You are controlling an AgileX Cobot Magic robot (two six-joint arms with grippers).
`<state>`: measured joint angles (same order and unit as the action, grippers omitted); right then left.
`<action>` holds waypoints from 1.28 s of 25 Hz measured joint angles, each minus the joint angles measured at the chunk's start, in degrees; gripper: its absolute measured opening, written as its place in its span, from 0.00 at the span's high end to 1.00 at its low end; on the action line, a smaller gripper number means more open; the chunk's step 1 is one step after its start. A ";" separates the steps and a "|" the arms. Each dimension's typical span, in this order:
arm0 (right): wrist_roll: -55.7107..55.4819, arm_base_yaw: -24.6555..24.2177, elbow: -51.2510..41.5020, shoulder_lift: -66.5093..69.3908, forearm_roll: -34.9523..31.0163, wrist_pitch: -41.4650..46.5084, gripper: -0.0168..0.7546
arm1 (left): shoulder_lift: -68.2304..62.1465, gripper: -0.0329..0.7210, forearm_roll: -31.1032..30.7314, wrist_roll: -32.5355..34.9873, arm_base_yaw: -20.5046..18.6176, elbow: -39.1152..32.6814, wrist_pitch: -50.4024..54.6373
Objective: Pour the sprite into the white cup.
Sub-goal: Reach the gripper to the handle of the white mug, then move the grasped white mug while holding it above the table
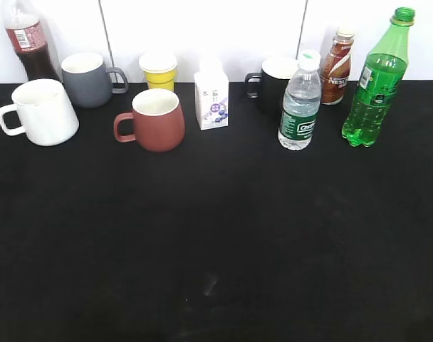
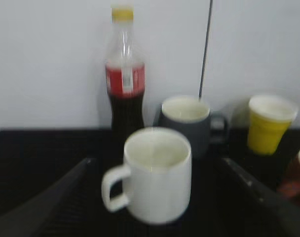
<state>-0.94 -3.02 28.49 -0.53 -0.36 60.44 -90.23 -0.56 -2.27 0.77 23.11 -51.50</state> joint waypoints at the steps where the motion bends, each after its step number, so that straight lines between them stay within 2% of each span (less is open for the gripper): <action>1: 0.00 0.00 0.00 0.00 0.36 0.00 0.25 | -4.75 0.21 0.56 0.00 -0.44 1.41 -2.03; 7: 0.00 0.00 0.00 0.00 0.36 0.00 0.25 | -21.59 0.22 -1.26 0.00 -7.23 12.99 -3.11; 12: 0.00 0.00 0.00 0.00 0.36 0.00 0.25 | -29.15 0.25 -2.32 0.00 -8.25 21.85 -0.08; 20: 0.00 0.00 0.00 0.00 0.36 0.00 0.25 | -37.30 0.30 -3.85 0.00 -9.04 31.85 2.12; 22: 0.00 0.00 0.00 0.00 0.00 0.00 0.25 | -39.06 0.38 -3.79 0.00 -9.04 35.07 2.64; 26: 0.00 0.00 0.00 0.00 0.36 0.00 0.25 | -41.21 0.66 -5.33 0.00 -8.99 39.63 3.83; 28: 0.00 0.00 0.00 0.00 0.36 0.00 0.25 | -41.39 0.69 -5.70 0.00 -8.99 39.80 3.83; 29: 0.00 0.00 0.00 0.00 0.36 0.00 0.25 | -41.39 0.73 -6.56 0.00 -8.99 39.85 3.83; 31: 0.00 0.00 0.00 0.00 0.36 0.00 0.25 | -41.39 0.88 -9.04 -0.67 -9.38 40.02 3.45; 32: 0.00 0.00 0.00 0.00 0.36 0.00 0.25 | -41.39 0.88 -10.30 -1.42 -9.50 40.16 3.35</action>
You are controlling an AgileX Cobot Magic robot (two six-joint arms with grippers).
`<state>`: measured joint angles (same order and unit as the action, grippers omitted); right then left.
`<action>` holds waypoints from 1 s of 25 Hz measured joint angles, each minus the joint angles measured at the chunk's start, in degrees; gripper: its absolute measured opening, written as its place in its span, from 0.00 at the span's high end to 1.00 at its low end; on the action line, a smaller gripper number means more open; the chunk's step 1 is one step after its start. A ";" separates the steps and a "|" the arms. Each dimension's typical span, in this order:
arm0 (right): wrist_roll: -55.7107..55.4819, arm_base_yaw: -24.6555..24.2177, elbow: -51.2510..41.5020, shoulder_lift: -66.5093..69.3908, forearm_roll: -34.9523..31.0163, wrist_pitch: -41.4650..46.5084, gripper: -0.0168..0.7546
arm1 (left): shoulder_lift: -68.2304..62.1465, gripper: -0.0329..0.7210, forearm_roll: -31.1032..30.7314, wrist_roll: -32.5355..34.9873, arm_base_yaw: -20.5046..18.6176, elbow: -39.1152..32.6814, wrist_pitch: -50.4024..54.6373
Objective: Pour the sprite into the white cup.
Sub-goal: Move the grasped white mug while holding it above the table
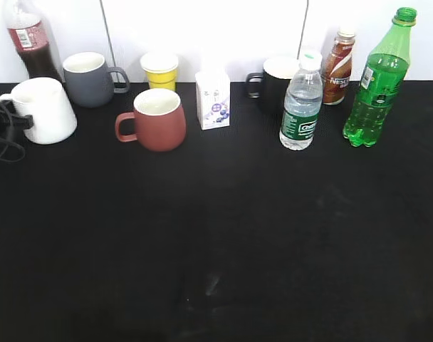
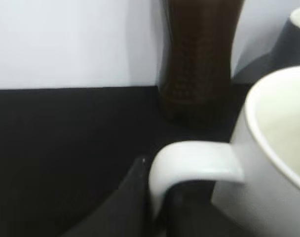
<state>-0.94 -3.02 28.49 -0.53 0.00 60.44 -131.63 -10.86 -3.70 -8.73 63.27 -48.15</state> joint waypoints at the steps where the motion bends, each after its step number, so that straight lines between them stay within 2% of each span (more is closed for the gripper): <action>1: 0.00 0.00 0.00 0.00 -0.36 0.00 0.25 | 0.00 0.88 -1.24 -0.64 -0.06 0.00 0.00; 5: 0.00 0.00 0.00 0.00 0.00 0.00 0.25 | 2.40 0.88 -3.32 -0.93 -0.12 -5.89 -2.71; 9: 0.00 0.00 0.00 0.00 -0.36 0.00 0.25 | 3.90 0.88 -5.72 -0.87 -0.07 -13.69 -10.39; 14: 0.00 0.00 0.00 0.00 -0.36 0.00 0.25 | 4.30 0.89 -6.55 -0.63 -0.07 -17.51 -15.14; 18: 0.00 0.00 0.00 0.00 0.00 0.00 0.25 | 9.67 0.89 -8.24 0.32 0.10 -18.58 -13.20; 20: 0.00 0.00 0.00 0.00 0.00 0.00 0.25 | 12.72 0.89 -8.13 -1.41 0.10 -18.58 -13.56; 21: 0.00 0.00 0.00 0.00 0.00 0.00 0.25 | 13.71 0.89 -8.65 -4.48 0.10 -18.63 -14.74; 23: 0.00 0.00 0.00 0.00 0.00 0.00 0.25 | 16.50 0.89 -11.79 -8.03 0.10 -20.70 -17.86; 25: 0.00 0.00 0.00 0.00 0.00 0.00 0.25 | 18.98 0.89 -15.19 -8.43 0.35 -24.56 -18.39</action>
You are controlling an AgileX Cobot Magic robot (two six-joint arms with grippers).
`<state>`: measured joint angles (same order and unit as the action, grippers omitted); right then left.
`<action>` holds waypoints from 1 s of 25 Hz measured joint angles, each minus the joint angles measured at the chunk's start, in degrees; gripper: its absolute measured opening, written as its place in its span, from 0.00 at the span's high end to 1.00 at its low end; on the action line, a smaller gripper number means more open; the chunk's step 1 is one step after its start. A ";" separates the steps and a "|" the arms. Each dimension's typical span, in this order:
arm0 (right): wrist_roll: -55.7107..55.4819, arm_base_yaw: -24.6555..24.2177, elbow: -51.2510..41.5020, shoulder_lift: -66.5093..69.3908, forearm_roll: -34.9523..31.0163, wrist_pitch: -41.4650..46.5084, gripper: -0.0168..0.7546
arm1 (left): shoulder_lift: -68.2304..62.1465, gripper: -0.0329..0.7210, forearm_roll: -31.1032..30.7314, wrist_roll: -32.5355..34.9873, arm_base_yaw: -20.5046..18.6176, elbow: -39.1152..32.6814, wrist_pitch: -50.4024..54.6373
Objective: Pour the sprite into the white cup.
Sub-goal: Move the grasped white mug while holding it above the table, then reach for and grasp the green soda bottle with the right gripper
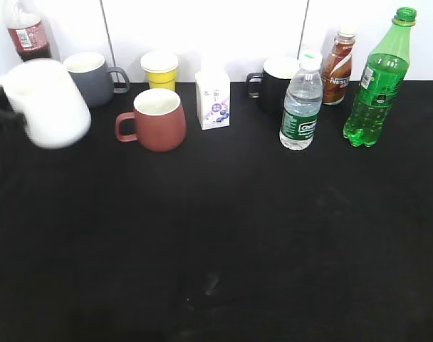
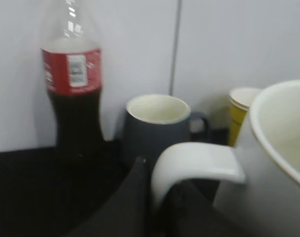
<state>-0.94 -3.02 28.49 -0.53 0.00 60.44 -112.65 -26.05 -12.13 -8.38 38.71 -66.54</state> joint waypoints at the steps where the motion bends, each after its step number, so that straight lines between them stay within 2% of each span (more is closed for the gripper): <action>1: 0.00 0.00 0.00 0.00 0.00 0.00 0.25 | 0.89 0.89 -2.15 0.00 0.06 -1.66 0.03; 5: 0.00 0.00 0.00 0.00 -1.12 0.00 0.25 | 3.69 0.89 -8.69 0.00 3.75 -5.04 -0.02; 7: 0.00 0.00 1.00 2.29 -1.15 -4.05 0.25 | 4.53 0.89 -10.72 -0.06 6.66 -5.34 -0.03; 10: 0.42 0.00 -0.60 14.02 0.00 -28.16 0.25 | 4.53 0.89 -11.67 -0.06 9.48 -5.41 -0.08; 12: 0.42 0.00 -3.58 25.40 0.65 -45.37 0.25 | 4.53 0.89 -12.14 -0.06 9.78 -5.41 -0.08; 15: 0.42 0.00 -9.82 45.27 1.10 -75.85 0.25 | 4.53 0.89 -12.15 -0.06 9.78 -5.41 -0.08; 18: 0.37 0.00 -10.78 65.50 4.09 -96.36 0.25 | 4.53 0.89 -12.32 -0.06 9.78 -5.41 -0.08; 22: -4.11 0.00 -6.47 90.60 5.60 -110.80 0.24 | 4.53 0.89 -12.49 -0.12 9.78 -5.41 -0.08; 25: -4.36 0.07 -0.13 102.87 8.47 -114.81 0.13 | 4.53 0.89 -12.56 -0.17 9.78 -5.41 -0.08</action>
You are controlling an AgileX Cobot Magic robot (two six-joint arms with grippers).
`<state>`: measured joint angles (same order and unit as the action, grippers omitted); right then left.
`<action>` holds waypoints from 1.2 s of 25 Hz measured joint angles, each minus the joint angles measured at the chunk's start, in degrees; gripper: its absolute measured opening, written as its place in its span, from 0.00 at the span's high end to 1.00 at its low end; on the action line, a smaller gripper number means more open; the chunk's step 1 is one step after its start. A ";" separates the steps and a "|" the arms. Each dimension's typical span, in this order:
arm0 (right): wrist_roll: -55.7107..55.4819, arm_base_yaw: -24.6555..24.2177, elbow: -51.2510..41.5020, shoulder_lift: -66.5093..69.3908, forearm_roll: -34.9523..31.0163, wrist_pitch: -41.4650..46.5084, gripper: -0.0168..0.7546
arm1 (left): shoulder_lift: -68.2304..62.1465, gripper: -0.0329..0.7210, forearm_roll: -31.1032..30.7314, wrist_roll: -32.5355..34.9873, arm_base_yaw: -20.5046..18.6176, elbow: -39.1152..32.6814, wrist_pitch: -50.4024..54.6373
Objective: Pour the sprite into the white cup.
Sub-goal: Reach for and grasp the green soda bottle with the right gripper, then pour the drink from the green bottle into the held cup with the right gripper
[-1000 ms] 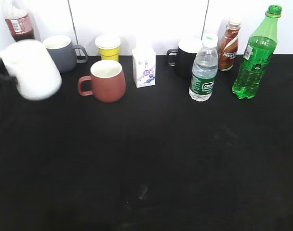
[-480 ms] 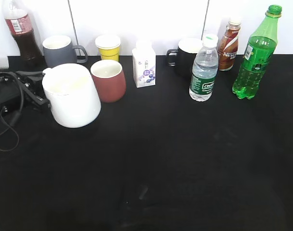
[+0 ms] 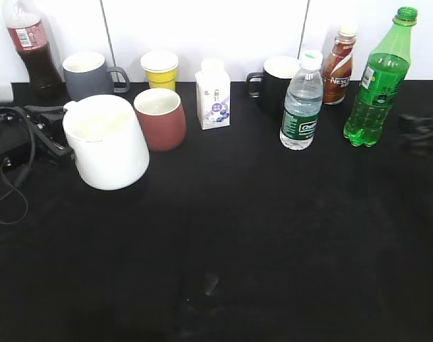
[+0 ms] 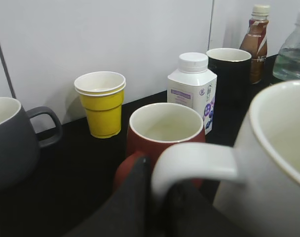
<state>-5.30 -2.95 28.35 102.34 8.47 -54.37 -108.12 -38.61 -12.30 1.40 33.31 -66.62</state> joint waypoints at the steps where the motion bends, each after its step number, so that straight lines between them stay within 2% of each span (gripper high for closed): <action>1: 0.00 0.63 2.12 3.17 0.13 -0.24 0.13 | 0.00 0.89 -0.04 -0.01 0.00 0.00 0.00; 5: -0.14 4.59 12.26 13.68 -1.41 -0.43 0.12 | 0.00 0.89 -0.18 -0.06 0.00 0.00 0.00; 9: -0.25 4.84 20.87 21.24 -2.85 -0.43 0.12 | 0.00 0.89 -0.18 -0.06 0.00 0.00 0.00; 14: -0.25 4.84 27.08 26.68 -2.90 0.24 0.12 | 0.00 0.89 -0.18 -0.06 0.00 0.00 0.00; 20: -0.41 4.84 33.13 30.67 -2.57 2.44 0.16 | 0.00 0.89 -0.18 -0.06 0.00 0.00 0.00; 22: -0.48 4.84 34.08 31.15 -1.79 3.13 0.20 | 0.00 0.89 -0.18 -0.06 0.00 0.00 0.00; 23: -0.48 4.84 34.22 31.23 -0.65 3.25 0.28 | 0.00 0.89 -0.12 -0.06 0.00 0.00 0.00; 24: -0.42 4.84 34.24 31.23 -0.36 3.20 0.31 | 0.00 0.89 -0.12 -0.06 0.00 0.00 0.00; 30: 2.18 4.84 32.21 29.78 0.44 2.10 0.32 | 0.00 0.89 -0.12 -0.06 0.00 0.00 0.00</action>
<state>-3.11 1.89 60.56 132.12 8.91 -52.27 -108.12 -38.73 -12.36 1.40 33.31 -66.62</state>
